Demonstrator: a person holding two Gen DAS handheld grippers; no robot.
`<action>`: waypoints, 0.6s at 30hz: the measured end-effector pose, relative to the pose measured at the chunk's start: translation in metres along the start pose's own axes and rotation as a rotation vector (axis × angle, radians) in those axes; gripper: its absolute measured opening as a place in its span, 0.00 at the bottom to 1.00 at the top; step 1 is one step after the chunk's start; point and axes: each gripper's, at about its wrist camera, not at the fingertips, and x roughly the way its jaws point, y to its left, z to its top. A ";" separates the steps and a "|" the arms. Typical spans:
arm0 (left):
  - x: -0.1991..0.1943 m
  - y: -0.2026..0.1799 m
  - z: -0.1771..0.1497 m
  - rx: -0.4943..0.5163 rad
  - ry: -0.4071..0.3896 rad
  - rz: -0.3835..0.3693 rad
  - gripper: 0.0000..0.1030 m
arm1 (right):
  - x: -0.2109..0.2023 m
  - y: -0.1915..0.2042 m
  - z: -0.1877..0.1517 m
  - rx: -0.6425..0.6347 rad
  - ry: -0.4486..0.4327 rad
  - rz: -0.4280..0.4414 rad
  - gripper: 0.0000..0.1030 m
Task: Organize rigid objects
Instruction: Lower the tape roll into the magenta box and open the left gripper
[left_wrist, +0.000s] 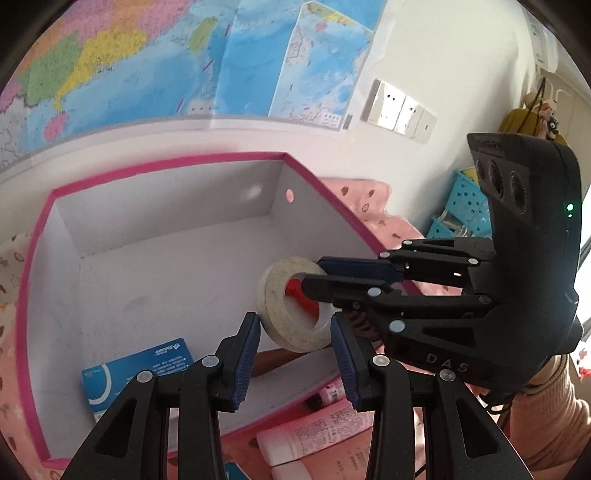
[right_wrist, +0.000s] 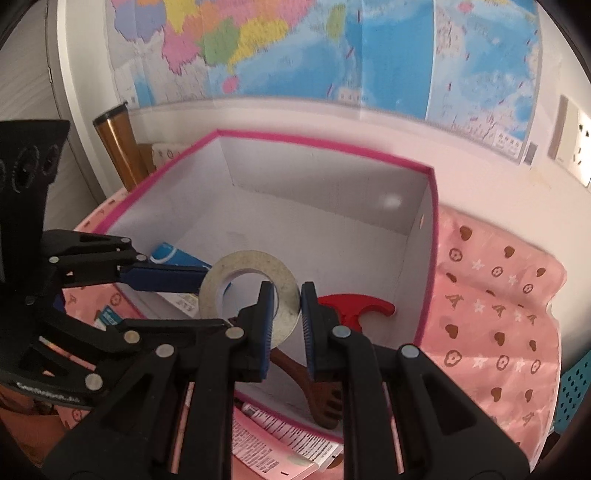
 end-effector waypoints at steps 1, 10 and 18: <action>0.001 0.001 0.000 -0.003 0.003 0.003 0.38 | 0.004 -0.001 0.000 0.003 0.012 0.003 0.16; -0.011 0.014 -0.003 -0.062 -0.043 0.076 0.39 | 0.007 -0.004 0.001 0.026 0.014 -0.050 0.31; -0.047 0.007 -0.019 -0.034 -0.132 0.057 0.43 | -0.042 -0.017 -0.019 0.091 -0.103 -0.007 0.34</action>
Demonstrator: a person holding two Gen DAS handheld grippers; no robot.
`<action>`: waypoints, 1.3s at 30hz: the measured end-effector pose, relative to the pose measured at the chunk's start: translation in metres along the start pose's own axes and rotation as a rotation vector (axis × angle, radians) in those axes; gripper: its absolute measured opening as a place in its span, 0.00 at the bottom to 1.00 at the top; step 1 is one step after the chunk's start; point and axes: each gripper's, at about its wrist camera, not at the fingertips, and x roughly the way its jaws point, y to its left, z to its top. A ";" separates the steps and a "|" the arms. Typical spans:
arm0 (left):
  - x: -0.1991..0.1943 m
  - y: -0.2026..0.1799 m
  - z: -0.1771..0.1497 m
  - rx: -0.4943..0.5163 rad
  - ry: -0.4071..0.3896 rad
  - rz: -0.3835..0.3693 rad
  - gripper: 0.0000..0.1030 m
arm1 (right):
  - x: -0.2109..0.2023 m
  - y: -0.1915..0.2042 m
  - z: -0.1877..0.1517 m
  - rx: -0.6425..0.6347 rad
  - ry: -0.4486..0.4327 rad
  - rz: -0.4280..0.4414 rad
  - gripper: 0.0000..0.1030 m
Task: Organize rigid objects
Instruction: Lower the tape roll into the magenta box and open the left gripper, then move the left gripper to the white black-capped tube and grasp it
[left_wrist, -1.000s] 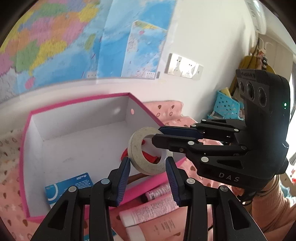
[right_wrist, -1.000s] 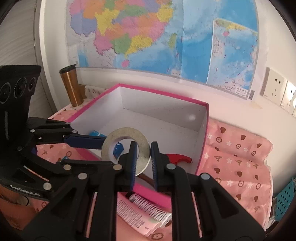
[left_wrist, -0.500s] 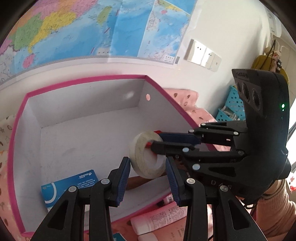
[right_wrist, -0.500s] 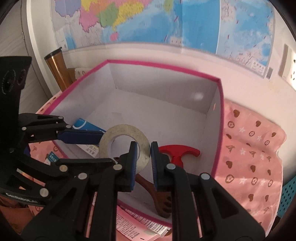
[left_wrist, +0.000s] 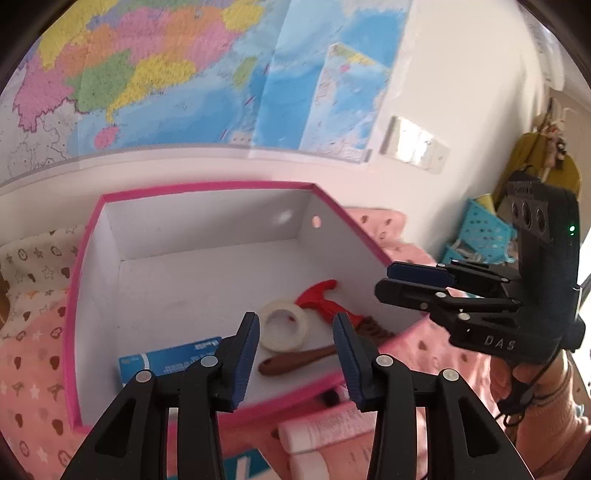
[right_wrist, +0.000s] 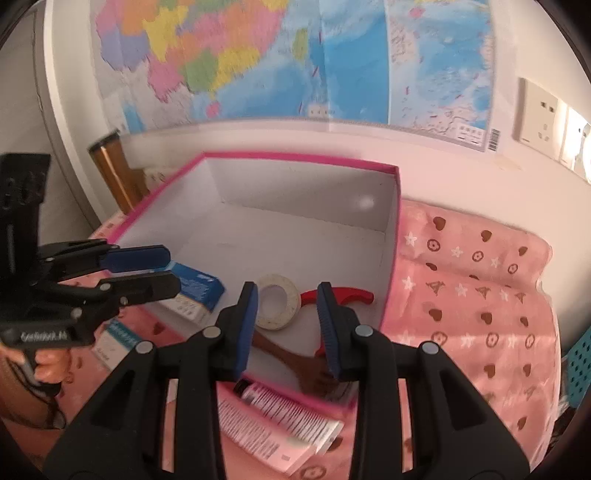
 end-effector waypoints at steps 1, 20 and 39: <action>-0.007 -0.004 -0.004 0.017 -0.010 -0.023 0.46 | -0.009 0.000 -0.005 0.007 -0.015 0.011 0.34; 0.060 -0.036 -0.053 0.097 0.225 -0.097 0.49 | 0.010 -0.025 -0.112 0.227 0.134 0.115 0.36; 0.069 -0.046 -0.080 0.140 0.356 -0.145 0.49 | -0.001 -0.014 -0.124 0.188 0.163 0.175 0.36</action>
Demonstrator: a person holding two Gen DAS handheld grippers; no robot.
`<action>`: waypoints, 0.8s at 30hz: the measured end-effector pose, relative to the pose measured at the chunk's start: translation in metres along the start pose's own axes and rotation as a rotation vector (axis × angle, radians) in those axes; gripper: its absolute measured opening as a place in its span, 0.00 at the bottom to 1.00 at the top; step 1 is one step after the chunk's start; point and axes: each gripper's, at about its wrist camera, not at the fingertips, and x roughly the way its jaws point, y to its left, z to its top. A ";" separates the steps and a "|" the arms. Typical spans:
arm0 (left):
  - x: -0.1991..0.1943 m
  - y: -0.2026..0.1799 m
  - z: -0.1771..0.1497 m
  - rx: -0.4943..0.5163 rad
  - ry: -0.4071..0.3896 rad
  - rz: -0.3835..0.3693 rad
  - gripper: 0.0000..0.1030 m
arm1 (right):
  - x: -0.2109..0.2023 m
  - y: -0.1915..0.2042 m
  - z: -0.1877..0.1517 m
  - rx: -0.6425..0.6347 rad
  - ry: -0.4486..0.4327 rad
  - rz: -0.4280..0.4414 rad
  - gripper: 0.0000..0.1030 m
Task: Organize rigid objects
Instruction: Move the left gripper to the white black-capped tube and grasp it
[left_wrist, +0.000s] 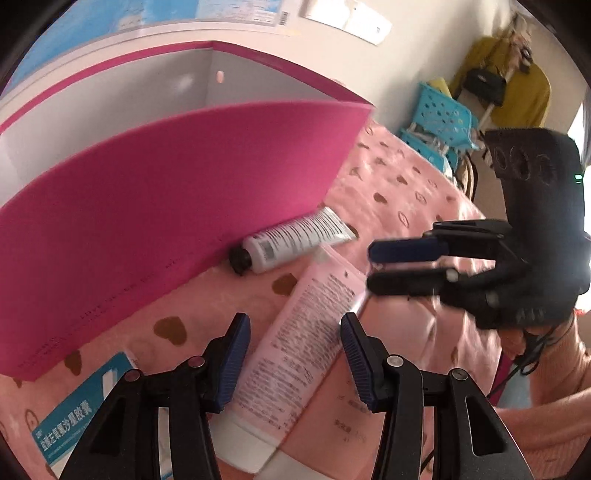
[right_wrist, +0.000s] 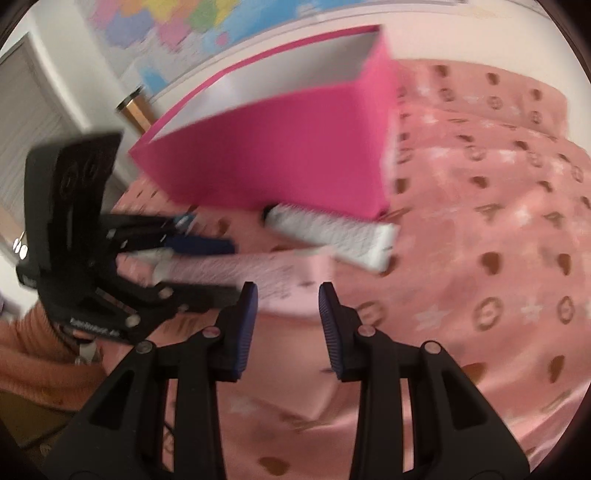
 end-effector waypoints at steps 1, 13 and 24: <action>-0.001 0.003 0.002 -0.017 -0.012 0.007 0.49 | -0.002 -0.009 0.003 0.035 -0.019 -0.016 0.36; 0.010 0.008 0.023 -0.081 -0.034 0.022 0.49 | 0.018 -0.039 0.020 0.145 -0.030 -0.042 0.36; 0.013 0.005 0.026 -0.097 -0.027 0.025 0.49 | 0.014 -0.042 0.013 0.180 -0.057 0.027 0.41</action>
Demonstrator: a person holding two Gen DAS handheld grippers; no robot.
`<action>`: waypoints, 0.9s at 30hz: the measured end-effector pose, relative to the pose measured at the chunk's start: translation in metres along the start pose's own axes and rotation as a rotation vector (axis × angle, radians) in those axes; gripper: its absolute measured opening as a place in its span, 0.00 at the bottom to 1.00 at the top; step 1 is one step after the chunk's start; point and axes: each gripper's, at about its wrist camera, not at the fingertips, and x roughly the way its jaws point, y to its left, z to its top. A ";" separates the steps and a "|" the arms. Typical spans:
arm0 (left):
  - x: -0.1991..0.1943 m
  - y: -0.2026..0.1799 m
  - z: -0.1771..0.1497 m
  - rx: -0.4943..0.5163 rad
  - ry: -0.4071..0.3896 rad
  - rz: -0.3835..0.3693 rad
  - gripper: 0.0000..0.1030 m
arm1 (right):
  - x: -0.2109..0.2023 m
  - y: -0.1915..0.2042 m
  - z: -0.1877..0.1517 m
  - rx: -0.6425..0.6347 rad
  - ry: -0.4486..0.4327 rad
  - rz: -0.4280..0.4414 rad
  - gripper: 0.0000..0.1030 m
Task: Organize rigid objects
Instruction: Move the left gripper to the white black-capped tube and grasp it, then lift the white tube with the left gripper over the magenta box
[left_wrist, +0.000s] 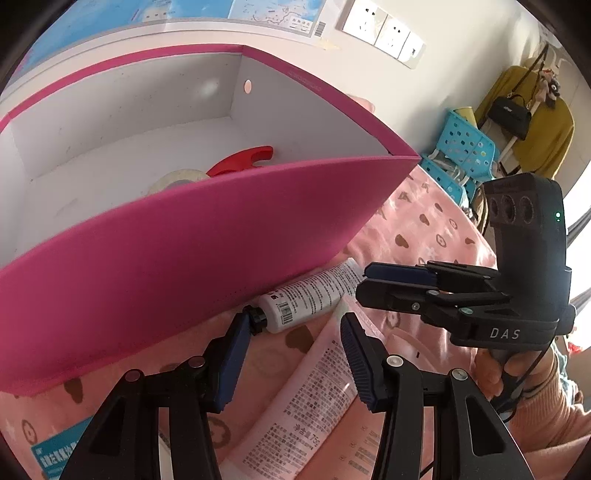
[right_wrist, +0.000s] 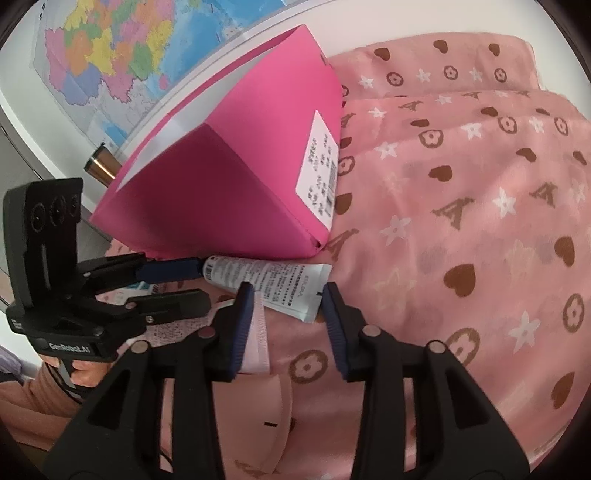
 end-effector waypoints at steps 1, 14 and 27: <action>-0.001 -0.001 -0.001 -0.002 -0.005 0.002 0.49 | -0.001 0.000 -0.001 -0.001 -0.002 -0.001 0.41; -0.028 -0.014 -0.003 0.006 -0.087 0.003 0.49 | -0.031 0.016 -0.002 -0.027 -0.083 0.009 0.41; -0.079 -0.025 -0.001 0.022 -0.213 -0.007 0.49 | -0.067 0.053 0.006 -0.123 -0.158 0.006 0.41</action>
